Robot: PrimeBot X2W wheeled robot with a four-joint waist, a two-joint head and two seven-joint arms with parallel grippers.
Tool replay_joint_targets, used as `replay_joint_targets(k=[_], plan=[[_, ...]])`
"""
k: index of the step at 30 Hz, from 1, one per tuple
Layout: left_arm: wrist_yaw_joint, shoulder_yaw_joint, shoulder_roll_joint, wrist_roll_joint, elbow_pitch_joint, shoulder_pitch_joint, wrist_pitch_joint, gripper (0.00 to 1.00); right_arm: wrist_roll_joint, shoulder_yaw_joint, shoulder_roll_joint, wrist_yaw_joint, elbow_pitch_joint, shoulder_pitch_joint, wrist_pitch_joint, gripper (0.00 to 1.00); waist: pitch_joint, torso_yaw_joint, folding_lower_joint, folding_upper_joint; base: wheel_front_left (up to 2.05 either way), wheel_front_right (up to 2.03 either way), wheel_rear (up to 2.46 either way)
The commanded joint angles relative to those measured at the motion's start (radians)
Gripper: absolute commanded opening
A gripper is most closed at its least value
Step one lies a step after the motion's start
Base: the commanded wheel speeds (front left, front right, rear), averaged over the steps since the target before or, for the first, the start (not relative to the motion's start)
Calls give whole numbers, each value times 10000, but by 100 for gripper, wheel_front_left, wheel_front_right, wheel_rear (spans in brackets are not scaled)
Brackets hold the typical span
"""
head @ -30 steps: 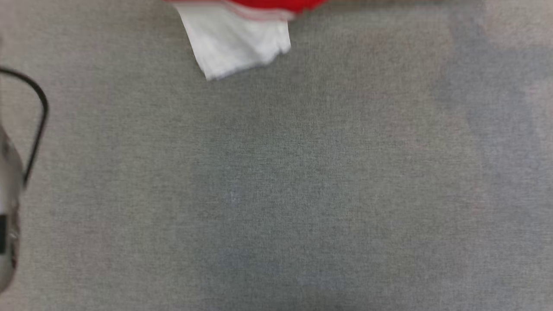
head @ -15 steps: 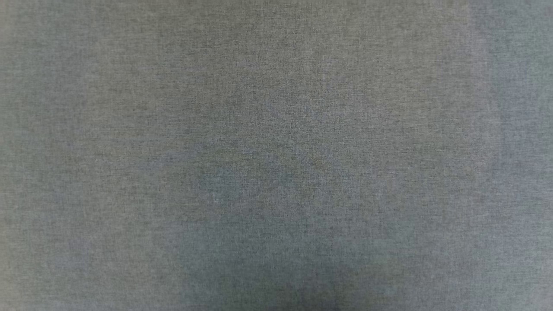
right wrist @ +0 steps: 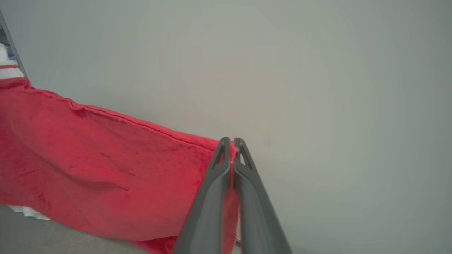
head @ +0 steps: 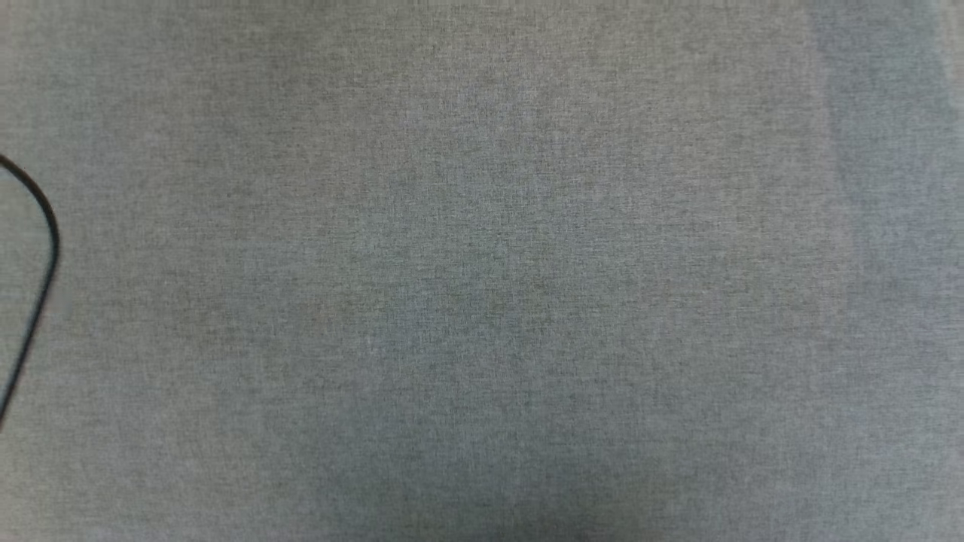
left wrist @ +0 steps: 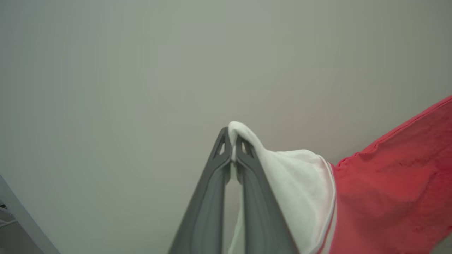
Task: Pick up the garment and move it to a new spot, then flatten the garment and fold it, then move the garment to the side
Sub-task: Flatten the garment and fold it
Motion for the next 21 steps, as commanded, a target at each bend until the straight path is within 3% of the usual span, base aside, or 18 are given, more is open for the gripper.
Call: replay_joint_targets(k=[1,13,21], plan=[[122,45,67,-133,-221,653,-99,0,151,200,-1,-4,-30,505,-139,0,-266,27,-1,0,0,0,0],[1091,299,250,-385,-3088,6991,-143,0,1451,2045,-986,-4,-1033,4700,-729,0,-2175,217,-1,0,0,0,0],[1651,42,203,-687,-3999,10413,-144,0,2178,2424,-1473,-4,-1560,7214,-870,0,-3489,246,-1,0,0,0,0]])
